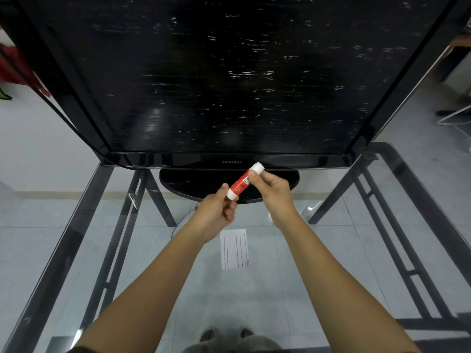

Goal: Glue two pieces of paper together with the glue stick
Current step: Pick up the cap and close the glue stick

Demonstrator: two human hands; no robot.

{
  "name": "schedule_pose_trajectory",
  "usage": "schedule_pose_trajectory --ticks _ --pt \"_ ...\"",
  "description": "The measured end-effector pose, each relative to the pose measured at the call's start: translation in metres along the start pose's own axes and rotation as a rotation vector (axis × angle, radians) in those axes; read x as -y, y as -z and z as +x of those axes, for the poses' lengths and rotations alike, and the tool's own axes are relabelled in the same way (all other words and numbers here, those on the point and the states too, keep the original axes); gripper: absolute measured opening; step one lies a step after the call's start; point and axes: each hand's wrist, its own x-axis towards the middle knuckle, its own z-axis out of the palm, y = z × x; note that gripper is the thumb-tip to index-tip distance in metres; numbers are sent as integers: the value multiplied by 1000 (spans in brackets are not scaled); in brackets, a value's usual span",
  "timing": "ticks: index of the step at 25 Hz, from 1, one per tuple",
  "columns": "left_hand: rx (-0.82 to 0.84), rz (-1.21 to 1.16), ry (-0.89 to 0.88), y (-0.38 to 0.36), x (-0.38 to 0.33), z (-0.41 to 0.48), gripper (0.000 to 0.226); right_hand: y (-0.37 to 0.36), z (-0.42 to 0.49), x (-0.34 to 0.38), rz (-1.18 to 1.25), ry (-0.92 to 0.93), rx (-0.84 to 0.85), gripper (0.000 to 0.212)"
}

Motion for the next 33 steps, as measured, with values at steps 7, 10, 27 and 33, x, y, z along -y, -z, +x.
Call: schedule_pose_trajectory --ticks 7,10,27,33 --pt "71 -68 289 2 -9 -4 60 -2 -5 -4 -33 16 24 11" --pt "-2 93 -269 -4 5 -6 32 0 -3 -1 0 16 -33 15" --pt "367 -372 516 8 -19 -16 60 0 1 0 -2 38 74 13" --pt "-42 348 -320 -11 -3 -16 42 1 6 -1 -39 49 24 18"
